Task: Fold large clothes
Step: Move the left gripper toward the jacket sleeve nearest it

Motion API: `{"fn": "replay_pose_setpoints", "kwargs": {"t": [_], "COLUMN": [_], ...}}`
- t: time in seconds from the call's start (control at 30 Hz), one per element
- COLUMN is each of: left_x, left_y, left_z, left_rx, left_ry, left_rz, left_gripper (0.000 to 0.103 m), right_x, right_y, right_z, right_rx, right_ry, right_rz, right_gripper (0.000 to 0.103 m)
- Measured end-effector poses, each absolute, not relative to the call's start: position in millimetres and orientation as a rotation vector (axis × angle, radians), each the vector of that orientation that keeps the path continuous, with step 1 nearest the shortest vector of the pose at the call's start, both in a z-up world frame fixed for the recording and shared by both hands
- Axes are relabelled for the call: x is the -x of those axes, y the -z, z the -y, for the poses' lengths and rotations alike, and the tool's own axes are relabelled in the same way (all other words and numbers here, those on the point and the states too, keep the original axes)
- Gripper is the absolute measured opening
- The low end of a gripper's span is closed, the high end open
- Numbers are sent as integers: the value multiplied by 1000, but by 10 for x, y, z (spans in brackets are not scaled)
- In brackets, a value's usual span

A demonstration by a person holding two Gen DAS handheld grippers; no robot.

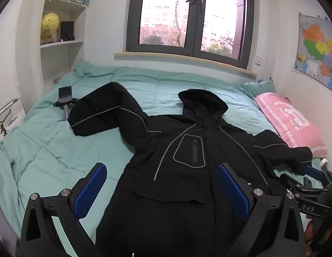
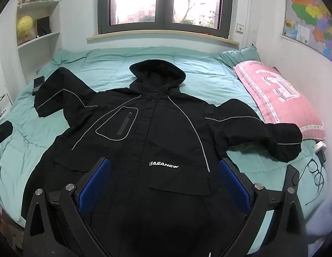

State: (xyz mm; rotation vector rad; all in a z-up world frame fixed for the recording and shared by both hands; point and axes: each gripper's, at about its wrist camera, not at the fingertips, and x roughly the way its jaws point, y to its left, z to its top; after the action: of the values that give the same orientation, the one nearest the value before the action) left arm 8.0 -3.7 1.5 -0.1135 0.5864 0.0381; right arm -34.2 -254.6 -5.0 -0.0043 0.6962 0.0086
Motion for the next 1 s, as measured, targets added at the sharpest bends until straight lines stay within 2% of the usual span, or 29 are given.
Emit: {"fn": "replay_pose_setpoints", "kwargs": {"t": [0.67, 1.0], "left_x": [3, 26], "left_y": [131, 151], "left_z": [-223, -748], "left_rx": [196, 313], "left_ry": [-35, -73], "left_rz": [-583, -529], "left_gripper": [102, 102], "right_x": [329, 169], "right_y": [68, 151], "right_z": [2433, 2289], "right_rx": [3, -8], "right_ry": [-29, -7], "right_rz": [-704, -737], "right_gripper": [101, 101]}}
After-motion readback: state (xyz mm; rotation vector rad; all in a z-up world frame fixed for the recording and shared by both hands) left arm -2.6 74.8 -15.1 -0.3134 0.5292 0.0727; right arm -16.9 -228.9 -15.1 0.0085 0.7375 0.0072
